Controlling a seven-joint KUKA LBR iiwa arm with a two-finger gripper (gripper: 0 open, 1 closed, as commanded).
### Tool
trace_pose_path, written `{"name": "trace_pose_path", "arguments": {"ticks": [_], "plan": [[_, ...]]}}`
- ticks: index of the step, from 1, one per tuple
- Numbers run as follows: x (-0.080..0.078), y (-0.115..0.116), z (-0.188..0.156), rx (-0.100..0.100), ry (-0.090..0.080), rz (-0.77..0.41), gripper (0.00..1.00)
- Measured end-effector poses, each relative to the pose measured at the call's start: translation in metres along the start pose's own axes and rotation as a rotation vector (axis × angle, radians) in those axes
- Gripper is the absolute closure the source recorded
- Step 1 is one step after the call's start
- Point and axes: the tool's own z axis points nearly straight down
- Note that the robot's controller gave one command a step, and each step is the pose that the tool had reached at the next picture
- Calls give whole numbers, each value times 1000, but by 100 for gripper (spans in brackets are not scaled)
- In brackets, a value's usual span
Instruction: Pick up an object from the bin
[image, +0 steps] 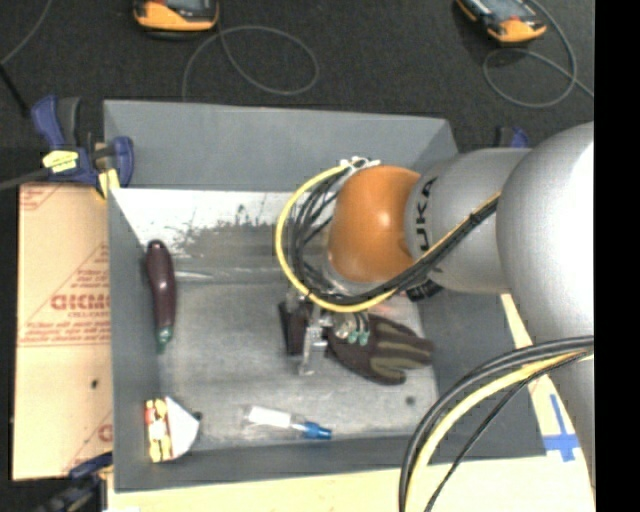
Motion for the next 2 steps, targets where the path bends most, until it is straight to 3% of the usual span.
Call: {"name": "trace_pose_path", "arguments": {"ticks": [1, 2], "plan": [[-1, -19, 5, 1, 2, 18, 0], [4, -48, 5, -1, 1, 309, 0]]}}
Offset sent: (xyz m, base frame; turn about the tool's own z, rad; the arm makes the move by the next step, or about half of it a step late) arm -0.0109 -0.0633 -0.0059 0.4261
